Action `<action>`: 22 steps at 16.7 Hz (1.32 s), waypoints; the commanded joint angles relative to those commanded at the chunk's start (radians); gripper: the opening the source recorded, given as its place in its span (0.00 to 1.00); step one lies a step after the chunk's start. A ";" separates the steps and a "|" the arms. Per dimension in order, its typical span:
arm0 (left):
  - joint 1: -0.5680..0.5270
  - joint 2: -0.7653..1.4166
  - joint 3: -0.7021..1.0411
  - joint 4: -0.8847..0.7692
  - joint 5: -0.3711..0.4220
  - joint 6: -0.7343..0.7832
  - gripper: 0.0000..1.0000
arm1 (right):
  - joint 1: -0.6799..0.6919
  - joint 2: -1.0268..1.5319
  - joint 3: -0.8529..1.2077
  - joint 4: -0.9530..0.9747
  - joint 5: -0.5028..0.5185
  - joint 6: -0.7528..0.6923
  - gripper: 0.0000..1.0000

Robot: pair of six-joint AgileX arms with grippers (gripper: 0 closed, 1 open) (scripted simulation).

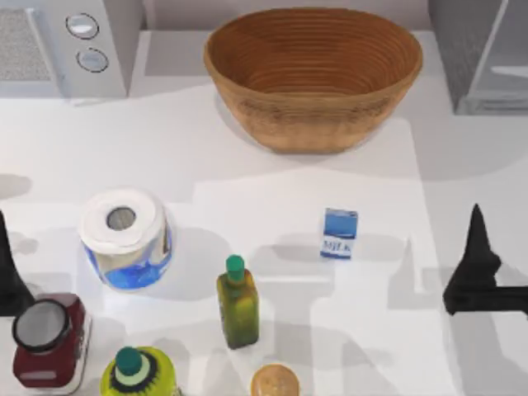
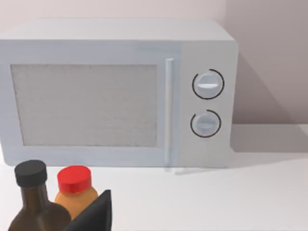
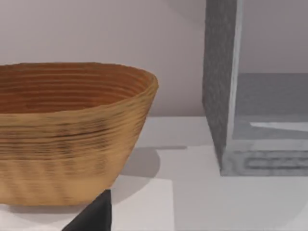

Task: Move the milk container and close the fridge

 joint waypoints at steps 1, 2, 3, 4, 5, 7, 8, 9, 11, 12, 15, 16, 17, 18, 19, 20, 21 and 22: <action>0.000 0.000 0.000 0.000 0.000 0.000 1.00 | 0.011 0.043 0.035 -0.020 0.006 0.034 1.00; 0.000 0.000 0.000 0.000 0.000 0.000 1.00 | 0.023 0.098 0.077 -0.043 0.014 0.074 1.00; 0.000 0.000 0.000 0.000 0.000 0.000 1.00 | 0.034 0.162 0.124 -0.070 0.024 0.120 1.00; 0.000 0.000 0.000 0.000 0.000 0.000 1.00 | 0.045 0.237 0.176 -0.100 0.034 0.170 1.00; 0.000 0.000 0.000 0.000 0.000 0.000 1.00 | 0.055 0.322 0.231 -0.132 0.046 0.224 1.00; 0.000 0.000 0.000 0.000 0.000 0.000 1.00 | 0.069 0.509 0.346 -0.203 0.068 0.337 1.00; 0.000 0.000 0.000 0.000 0.000 0.000 1.00 | 0.072 0.603 0.403 -0.241 0.078 0.394 1.00; 0.000 0.000 0.000 0.000 0.000 0.000 1.00 | 0.073 0.694 0.459 -0.279 0.086 0.451 1.00; 0.000 0.000 0.000 0.000 0.000 0.000 1.00 | 0.074 0.850 0.562 -0.355 0.099 0.557 1.00; 0.000 0.000 0.000 0.000 0.000 0.000 1.00 | 0.075 0.914 0.608 -0.389 0.103 0.604 1.00; 0.000 0.000 0.000 0.000 0.000 0.000 1.00 | 0.083 1.040 0.711 -0.467 0.106 0.706 1.00; 0.000 0.000 0.000 0.000 0.000 0.000 1.00 | 0.087 1.060 0.731 -0.482 0.104 0.724 1.00; 0.000 0.000 0.000 0.000 0.000 0.000 1.00 | 0.089 1.070 0.741 -0.489 0.103 0.734 1.00; 0.000 0.000 0.000 0.000 0.000 0.000 1.00 | 0.090 1.071 0.742 -0.490 0.103 0.735 1.00; 0.000 0.000 0.000 0.000 0.000 0.000 1.00 | 0.090 1.071 0.742 -0.490 0.103 0.735 1.00; 0.000 0.000 0.000 0.000 0.000 0.000 1.00 | 0.090 1.071 0.742 -0.490 0.103 0.735 1.00; 0.000 0.000 0.000 0.000 0.000 0.000 1.00 | 0.084 1.067 0.739 -0.490 0.103 0.733 1.00; 0.000 0.000 0.000 0.000 0.000 0.000 1.00 | 0.083 1.068 0.738 -0.486 0.101 0.730 1.00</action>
